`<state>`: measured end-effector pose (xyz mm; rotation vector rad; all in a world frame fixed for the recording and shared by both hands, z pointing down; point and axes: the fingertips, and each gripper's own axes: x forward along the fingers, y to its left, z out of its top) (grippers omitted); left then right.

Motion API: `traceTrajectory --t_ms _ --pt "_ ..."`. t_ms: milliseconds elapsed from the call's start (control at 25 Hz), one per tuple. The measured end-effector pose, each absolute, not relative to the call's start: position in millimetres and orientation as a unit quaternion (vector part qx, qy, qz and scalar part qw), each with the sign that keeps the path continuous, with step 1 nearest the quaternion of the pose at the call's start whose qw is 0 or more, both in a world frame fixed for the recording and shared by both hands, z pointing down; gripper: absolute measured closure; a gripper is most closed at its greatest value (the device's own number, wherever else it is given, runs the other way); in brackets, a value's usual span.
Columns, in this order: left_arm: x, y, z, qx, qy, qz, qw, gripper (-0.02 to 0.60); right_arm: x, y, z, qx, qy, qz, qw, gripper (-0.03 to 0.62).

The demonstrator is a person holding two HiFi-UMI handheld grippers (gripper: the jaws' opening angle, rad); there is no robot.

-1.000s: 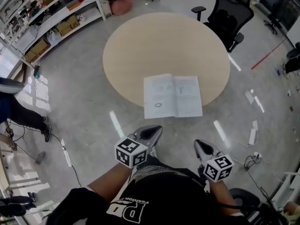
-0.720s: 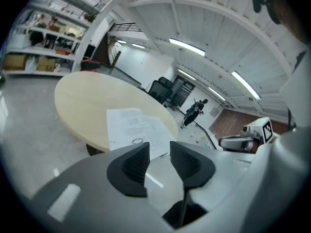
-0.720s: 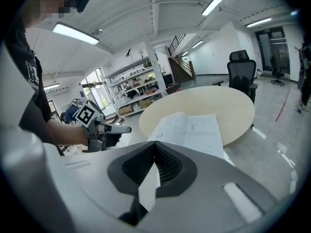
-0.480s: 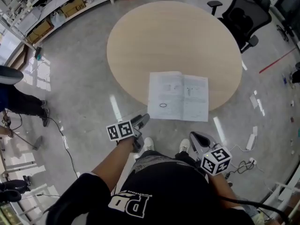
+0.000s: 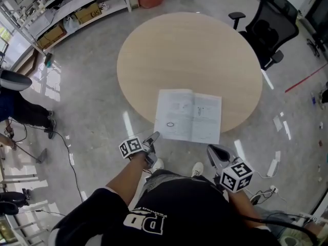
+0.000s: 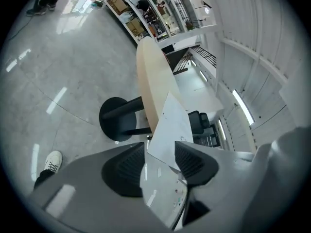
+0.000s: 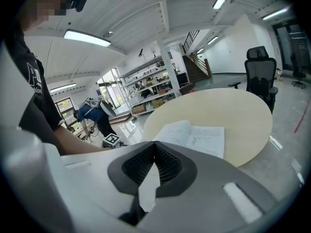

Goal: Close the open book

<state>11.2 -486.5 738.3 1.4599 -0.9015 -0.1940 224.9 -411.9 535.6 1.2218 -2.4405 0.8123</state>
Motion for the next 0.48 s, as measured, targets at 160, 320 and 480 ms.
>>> traceTrajectory --t_ms 160,320,480 --pt "17 -488 730 0.651 -0.399 -0.082 0.64 0.481 239 -410 537 0.434 -0.845 0.285 0.13 0.586" --pt "12 -490 706 0.677 -0.39 -0.101 0.615 0.55 247 -404 539 0.447 -0.84 0.286 0.117 0.586" --pt "18 -494 675 0.714 -0.377 -0.108 0.58 0.571 254 -405 544 0.453 -0.835 0.293 0.105 0.586"
